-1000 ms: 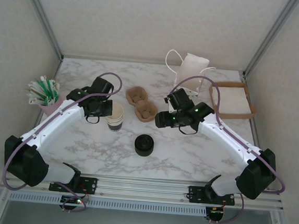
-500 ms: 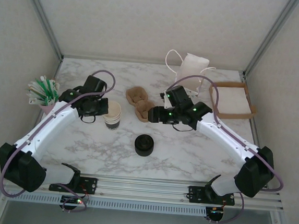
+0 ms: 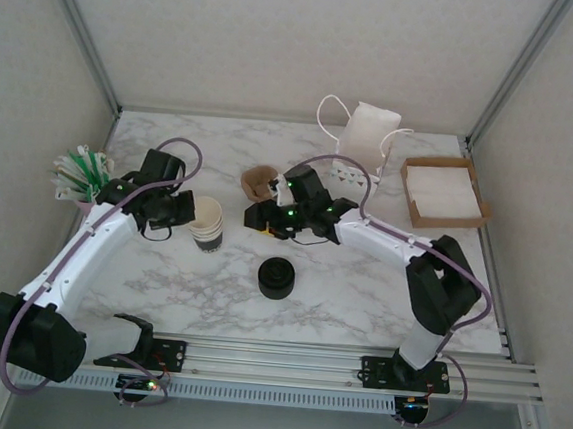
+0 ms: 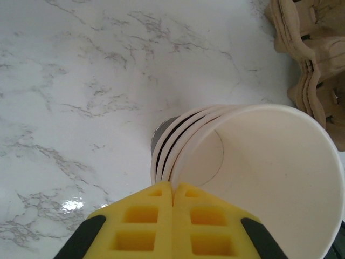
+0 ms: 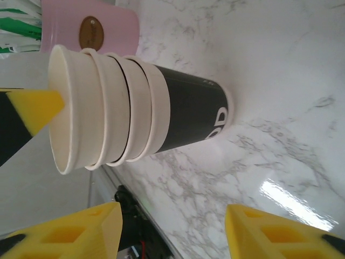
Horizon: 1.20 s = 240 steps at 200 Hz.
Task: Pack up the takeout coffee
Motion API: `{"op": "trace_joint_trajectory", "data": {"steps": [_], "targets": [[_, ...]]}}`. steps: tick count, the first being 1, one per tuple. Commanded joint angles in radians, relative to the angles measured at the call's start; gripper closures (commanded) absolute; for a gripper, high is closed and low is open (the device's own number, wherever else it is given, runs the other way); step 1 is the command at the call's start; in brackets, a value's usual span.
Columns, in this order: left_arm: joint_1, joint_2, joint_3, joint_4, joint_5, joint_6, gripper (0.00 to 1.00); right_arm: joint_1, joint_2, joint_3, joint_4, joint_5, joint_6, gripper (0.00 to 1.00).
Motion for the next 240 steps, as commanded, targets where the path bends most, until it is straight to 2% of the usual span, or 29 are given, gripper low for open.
{"op": "trace_joint_trajectory", "data": {"steps": [1, 42, 91, 145, 205, 240], "targets": [[0.015, -0.025, -0.016, 0.018, 0.023, 0.001, 1.00, 0.015, 0.052, 0.024, 0.132, -0.088, 0.087, 0.47], [0.024, -0.026, -0.022, 0.023, 0.025, 0.007, 1.00, 0.023, 0.112, 0.036, 0.207, -0.126, 0.135, 0.47], [0.030, -0.016, -0.014, 0.021, 0.023, 0.012, 1.00, 0.029, 0.105, 0.052, 0.185, -0.118, 0.122, 0.46], [0.040, -0.013, -0.004, 0.010, 0.012, 0.022, 1.00, 0.056, 0.005, 0.050, 0.018, 0.027, 0.025, 0.46], [0.056, -0.023, -0.006, 0.007, 0.013, 0.021, 1.00, 0.126, -0.061, 0.131, -0.180, 0.204, -0.101, 0.47], [0.072, -0.037, -0.019, 0.008, 0.024, 0.018, 1.00, 0.126, -0.003, 0.161, -0.117, 0.123, -0.055, 0.51]]}}
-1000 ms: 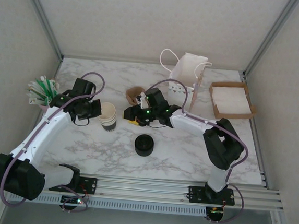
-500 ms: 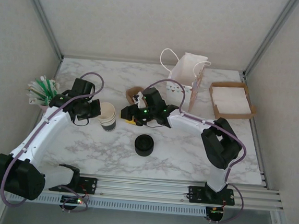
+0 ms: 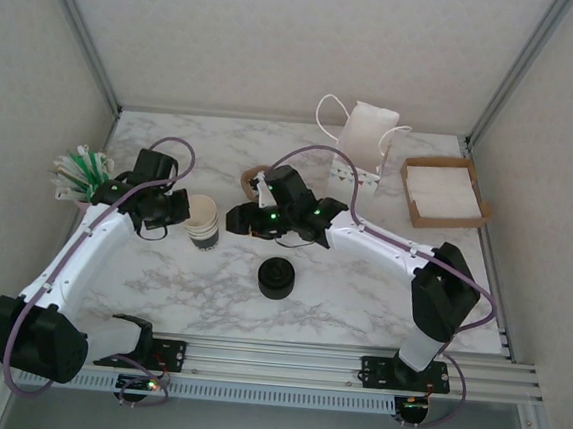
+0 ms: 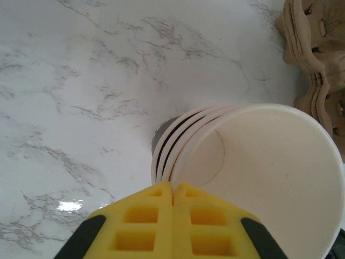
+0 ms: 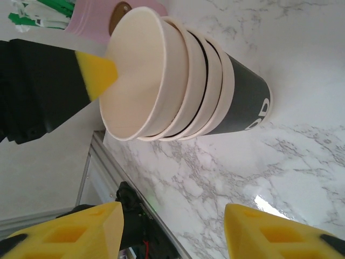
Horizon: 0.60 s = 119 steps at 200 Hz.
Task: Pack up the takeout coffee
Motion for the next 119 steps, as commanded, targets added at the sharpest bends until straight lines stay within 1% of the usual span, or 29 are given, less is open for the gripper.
{"op": "trace_joint_trajectory", "data": {"steps": [1, 29, 119], "targets": [[0.017, -0.030, -0.005, -0.003, 0.011, 0.012, 1.00, 0.005, 0.034, 0.042, 0.002, -0.022, 0.003, 0.52], [0.028, -0.047, -0.012, -0.008, 0.010, 0.015, 1.00, 0.004, 0.093, 0.059, 0.077, -0.075, 0.066, 0.59], [0.045, -0.067, -0.023, -0.006, 0.021, 0.014, 1.00, -0.001, 0.194, 0.061, 0.298, -0.160, 0.215, 0.60]]}}
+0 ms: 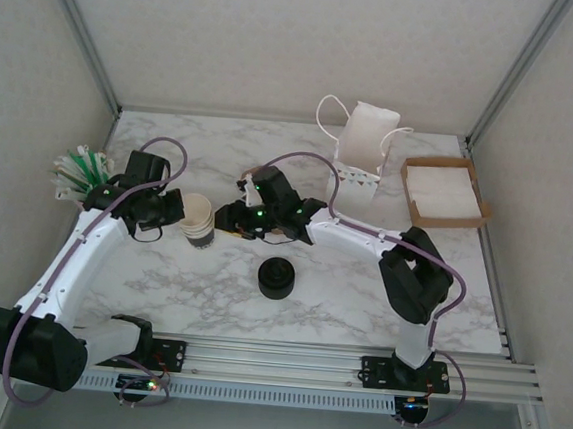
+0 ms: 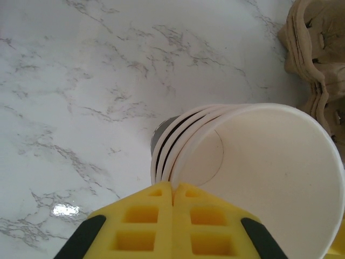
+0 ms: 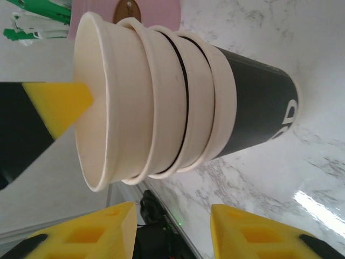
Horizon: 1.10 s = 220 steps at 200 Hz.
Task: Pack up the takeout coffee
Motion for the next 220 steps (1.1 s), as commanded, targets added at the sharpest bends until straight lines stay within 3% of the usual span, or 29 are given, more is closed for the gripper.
{"op": "trace_joint_trajectory", "data": {"steps": [1, 220], "targets": [[0.011, -0.025, -0.008, -0.006, 0.017, 0.013, 1.00, -0.001, 0.020, 0.026, 0.097, -0.037, 0.056, 0.60], [0.045, -0.033, -0.039, 0.008, 0.034, 0.007, 1.00, -0.044, 0.034, -0.110, 0.371, -0.071, 0.195, 0.57]]}}
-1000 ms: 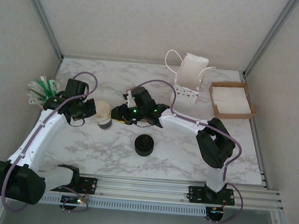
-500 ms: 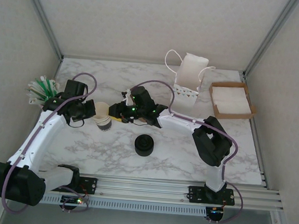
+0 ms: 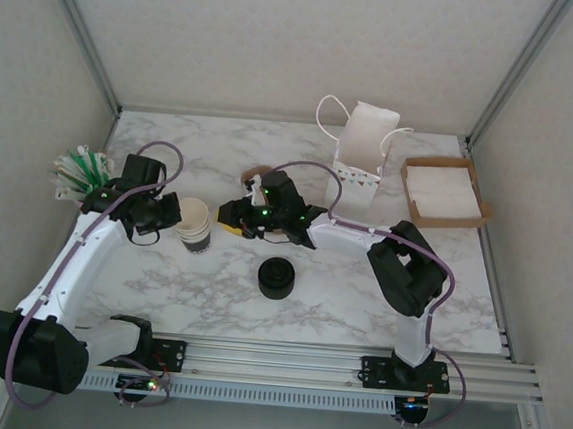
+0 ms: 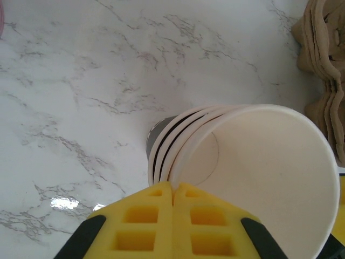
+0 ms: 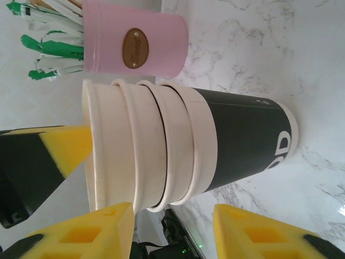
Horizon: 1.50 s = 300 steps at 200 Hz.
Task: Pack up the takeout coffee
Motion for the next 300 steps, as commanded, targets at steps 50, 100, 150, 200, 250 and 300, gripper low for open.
{"op": "trace_joint_trajectory", "data": {"steps": [50, 100, 150, 200, 250, 300], "targets": [[0.014, -0.017, -0.006, 0.011, 0.017, 0.008, 1.00, 0.000, 0.017, 0.018, 0.107, -0.046, 0.058, 0.58], [0.017, -0.012, -0.008, 0.012, 0.018, 0.008, 1.00, 0.001, 0.040, 0.023, 0.119, -0.057, 0.071, 0.58], [0.019, -0.011, -0.009, 0.016, 0.019, 0.008, 1.00, 0.007, 0.067, 0.039, 0.138, -0.071, 0.088, 0.59], [0.020, -0.010, -0.015, 0.021, 0.027, 0.006, 1.00, 0.015, 0.091, 0.055, 0.152, -0.080, 0.102, 0.59], [0.021, -0.014, -0.020, 0.036, 0.064, 0.000, 1.00, 0.018, 0.120, 0.064, 0.140, -0.077, 0.106, 0.59], [0.039, -0.029, -0.031, 0.049, 0.104, -0.009, 1.00, 0.017, 0.116, 0.064, 0.107, -0.066, 0.095, 0.59]]}}
